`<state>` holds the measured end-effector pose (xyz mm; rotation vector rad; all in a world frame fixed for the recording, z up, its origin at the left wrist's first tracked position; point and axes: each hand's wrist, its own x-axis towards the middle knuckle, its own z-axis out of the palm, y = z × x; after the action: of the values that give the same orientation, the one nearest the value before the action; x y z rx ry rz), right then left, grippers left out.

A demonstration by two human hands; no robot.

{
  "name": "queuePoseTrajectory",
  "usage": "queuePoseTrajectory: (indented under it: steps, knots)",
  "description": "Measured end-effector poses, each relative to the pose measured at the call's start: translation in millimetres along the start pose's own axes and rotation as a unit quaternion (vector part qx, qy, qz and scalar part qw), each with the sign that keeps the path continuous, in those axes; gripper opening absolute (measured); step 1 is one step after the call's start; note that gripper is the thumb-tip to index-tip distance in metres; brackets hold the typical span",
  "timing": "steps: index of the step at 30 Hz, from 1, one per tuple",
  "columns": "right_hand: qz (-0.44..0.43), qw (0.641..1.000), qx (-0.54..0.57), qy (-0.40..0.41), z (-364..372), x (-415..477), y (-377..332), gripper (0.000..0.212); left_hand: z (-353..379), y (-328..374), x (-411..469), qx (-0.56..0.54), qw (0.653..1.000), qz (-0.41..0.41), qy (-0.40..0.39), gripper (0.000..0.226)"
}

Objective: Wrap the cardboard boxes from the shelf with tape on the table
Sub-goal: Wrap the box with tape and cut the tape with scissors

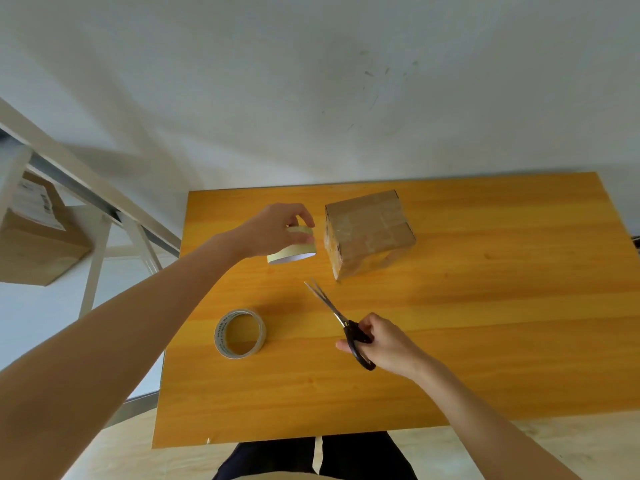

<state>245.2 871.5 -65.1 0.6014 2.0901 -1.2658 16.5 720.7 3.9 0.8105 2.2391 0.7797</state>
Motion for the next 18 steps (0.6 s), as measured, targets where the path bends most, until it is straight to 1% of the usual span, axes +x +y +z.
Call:
queuePoseTrajectory:
  steps: [3,6,9,12,18]
  knots:
    - [-0.016,0.992,0.127,-0.018,-6.6,-9.4,-9.4,0.079,1.2,2.7,1.0,-0.01,1.0,0.003,0.006,0.018]
    - [-0.05,0.981,0.185,-0.036,-14.4,-16.7,-20.6,0.079,0.9,4.1,1.1,-0.015,1.0,-0.002,0.005,0.015]
    - [-0.076,0.978,0.187,-0.055,-20.6,-18.5,-32.1,0.073,0.6,5.4,0.1,-0.025,1.0,-0.006,0.011,0.016]
    - [-0.083,0.979,0.178,-0.051,-24.1,-16.9,-41.1,0.065,0.3,6.6,-1.4,-0.022,1.0,0.0,0.022,0.017]
    - [-0.081,0.981,0.172,-0.036,-29.2,-17.3,-48.4,0.064,-1.6,9.6,-0.7,0.002,0.999,0.004,0.038,0.019]
